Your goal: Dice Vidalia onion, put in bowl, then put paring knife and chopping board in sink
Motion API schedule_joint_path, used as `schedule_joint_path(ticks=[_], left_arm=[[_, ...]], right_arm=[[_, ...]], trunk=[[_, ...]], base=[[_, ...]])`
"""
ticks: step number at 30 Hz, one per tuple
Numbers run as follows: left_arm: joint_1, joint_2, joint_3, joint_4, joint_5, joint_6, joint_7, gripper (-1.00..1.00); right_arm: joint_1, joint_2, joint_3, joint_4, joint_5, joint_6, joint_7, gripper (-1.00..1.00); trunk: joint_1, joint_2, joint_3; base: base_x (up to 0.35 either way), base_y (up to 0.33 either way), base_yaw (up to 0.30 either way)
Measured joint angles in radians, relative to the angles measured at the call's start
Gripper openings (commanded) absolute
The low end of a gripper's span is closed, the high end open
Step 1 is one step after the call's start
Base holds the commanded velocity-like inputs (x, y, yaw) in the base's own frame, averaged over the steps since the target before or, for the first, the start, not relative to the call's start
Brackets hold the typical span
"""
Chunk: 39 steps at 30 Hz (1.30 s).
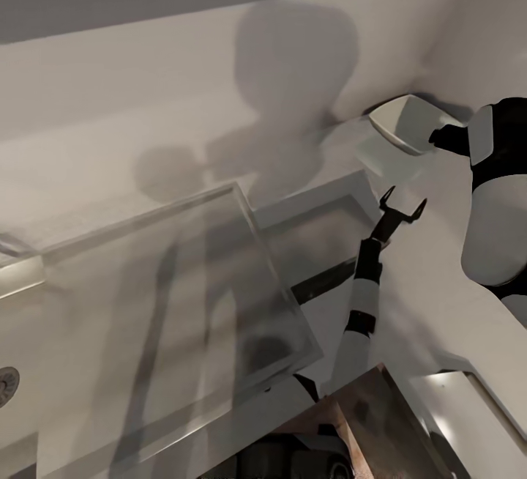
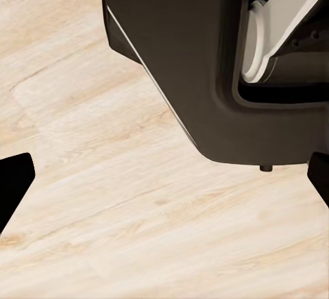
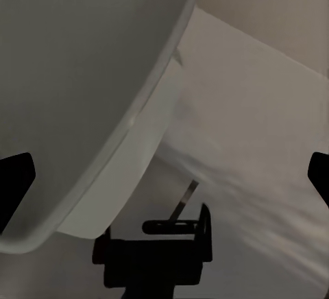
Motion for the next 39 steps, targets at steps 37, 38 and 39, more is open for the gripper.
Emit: schedule_joint_path(ticks=[37,38,39], left_arm=[[0.0,-0.001,0.0,0.0,0.0,0.0,0.0,1.0],[0.0,-0.001,0.0,0.0,0.0,0.0,0.0,1.0],[0.0,-0.001,0.0,0.0,0.0,0.0,0.0,1.0]], right_arm=[[0.0,0.001,-0.002,0.0,-0.038,0.0,0.003,1.0],[0.0,0.001,-0.002,0.0,-0.046,0.0,0.004,1.0],[0.0,0.001,-0.002,0.0,-0.063,0.001,0.004,1.0]], trunk=[[0.0,0.0,-0.057],[0.0,0.0,-0.058],[0.0,0.0,-0.058]], base=[[0.0,0.0,0.0],[0.0,0.0,0.0],[0.0,0.0,0.0]])
